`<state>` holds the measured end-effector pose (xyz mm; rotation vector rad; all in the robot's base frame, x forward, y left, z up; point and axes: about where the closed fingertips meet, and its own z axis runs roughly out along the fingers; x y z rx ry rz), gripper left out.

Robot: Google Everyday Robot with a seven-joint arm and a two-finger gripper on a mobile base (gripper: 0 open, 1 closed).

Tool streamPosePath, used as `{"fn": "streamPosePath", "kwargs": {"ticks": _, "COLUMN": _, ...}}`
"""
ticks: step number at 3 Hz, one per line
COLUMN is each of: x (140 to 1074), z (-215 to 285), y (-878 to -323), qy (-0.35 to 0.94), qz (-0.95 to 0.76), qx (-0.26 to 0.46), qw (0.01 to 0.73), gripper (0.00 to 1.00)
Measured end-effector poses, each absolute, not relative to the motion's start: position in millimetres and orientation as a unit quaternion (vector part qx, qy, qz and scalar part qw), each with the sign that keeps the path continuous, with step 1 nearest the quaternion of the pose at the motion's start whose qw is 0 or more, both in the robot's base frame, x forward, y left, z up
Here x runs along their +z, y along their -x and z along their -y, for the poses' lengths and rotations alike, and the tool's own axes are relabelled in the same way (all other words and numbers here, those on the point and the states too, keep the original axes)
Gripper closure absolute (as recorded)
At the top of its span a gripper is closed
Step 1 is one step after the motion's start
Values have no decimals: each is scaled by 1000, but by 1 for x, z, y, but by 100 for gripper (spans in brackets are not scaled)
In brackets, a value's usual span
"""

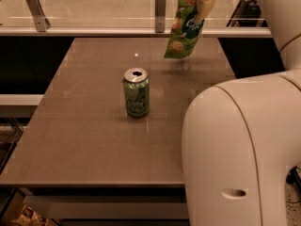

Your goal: Pick green rice chip bag

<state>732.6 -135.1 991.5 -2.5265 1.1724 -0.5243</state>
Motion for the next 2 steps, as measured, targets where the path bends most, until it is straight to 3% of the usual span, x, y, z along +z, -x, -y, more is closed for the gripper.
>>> {"fn": "streamPosePath", "kwargs": {"ticks": 2, "x": 1035, "z": 125, "y": -724, "qy": 865, "qz": -403, "qx": -225, "qw": 195, "gripper": 100}}
